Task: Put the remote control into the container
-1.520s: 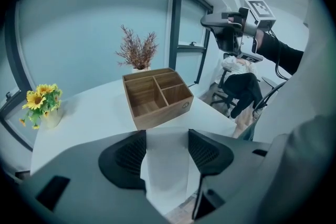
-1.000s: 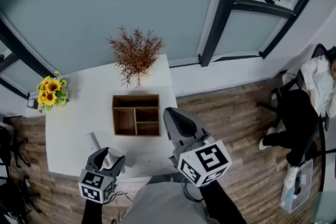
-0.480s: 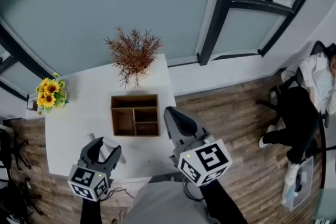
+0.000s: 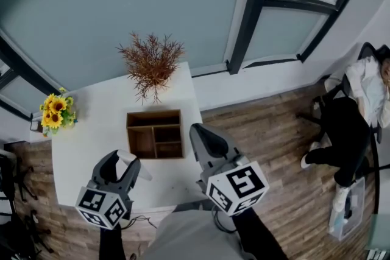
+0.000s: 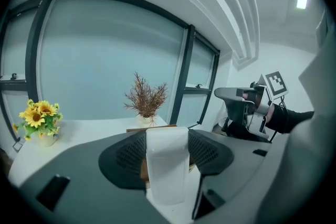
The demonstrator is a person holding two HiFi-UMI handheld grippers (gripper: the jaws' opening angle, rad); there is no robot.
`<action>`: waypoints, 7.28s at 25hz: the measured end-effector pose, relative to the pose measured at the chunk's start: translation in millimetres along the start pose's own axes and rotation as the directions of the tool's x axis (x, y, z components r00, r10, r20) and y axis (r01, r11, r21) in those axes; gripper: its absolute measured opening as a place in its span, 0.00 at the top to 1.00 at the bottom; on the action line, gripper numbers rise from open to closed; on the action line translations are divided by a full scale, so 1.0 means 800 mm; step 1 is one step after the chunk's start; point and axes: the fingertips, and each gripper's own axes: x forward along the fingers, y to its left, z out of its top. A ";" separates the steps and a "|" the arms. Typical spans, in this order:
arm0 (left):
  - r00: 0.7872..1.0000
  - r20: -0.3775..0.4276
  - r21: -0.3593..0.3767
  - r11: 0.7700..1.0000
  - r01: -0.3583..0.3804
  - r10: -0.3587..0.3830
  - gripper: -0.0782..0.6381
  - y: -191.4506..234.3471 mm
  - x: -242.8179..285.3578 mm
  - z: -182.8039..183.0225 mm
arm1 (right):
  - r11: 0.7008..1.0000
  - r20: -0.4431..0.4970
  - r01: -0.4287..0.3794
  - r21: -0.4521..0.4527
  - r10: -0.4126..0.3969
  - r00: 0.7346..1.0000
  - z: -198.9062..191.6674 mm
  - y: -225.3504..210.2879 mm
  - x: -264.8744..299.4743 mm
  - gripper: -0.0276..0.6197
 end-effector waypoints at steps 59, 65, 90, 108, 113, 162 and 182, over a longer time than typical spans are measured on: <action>0.996 0.034 -0.054 0.996 -0.076 0.078 0.53 0.069 0.096 0.012 | 0.994 0.008 0.103 0.029 -0.104 0.995 0.007 -0.047 0.011 0.95; 0.997 0.010 -0.054 0.995 -0.080 0.081 0.53 0.071 0.101 0.002 | 0.993 0.006 0.113 0.030 -0.113 0.994 0.007 -0.048 0.010 0.95; 0.990 -0.093 -0.042 0.993 -0.110 0.106 0.53 0.085 0.134 -0.042 | 0.991 0.003 0.128 0.031 -0.128 0.992 0.006 -0.053 0.015 0.95; 0.986 -0.116 -0.033 0.992 -0.124 0.120 0.53 0.093 0.150 -0.046 | 0.989 0.002 0.144 0.035 -0.144 0.990 0.007 -0.061 0.015 0.95; 0.986 -0.112 -0.005 0.992 -0.122 0.121 0.53 0.092 0.152 -0.048 | 0.989 0.003 0.146 0.036 -0.146 0.989 0.006 -0.061 0.016 0.95; 0.887 0.282 -0.038 0.928 -0.370 0.366 0.88 0.074 0.004 0.064 | 1.000 -0.001 0.030 -0.001 -0.030 1.000 0.008 -0.017 0.013 0.95; 0.863 0.321 -0.027 0.915 -0.403 0.390 0.88 0.077 -0.022 0.060 | 1.000 0.006 0.010 -0.006 -0.010 1.000 0.006 0.003 0.011 0.95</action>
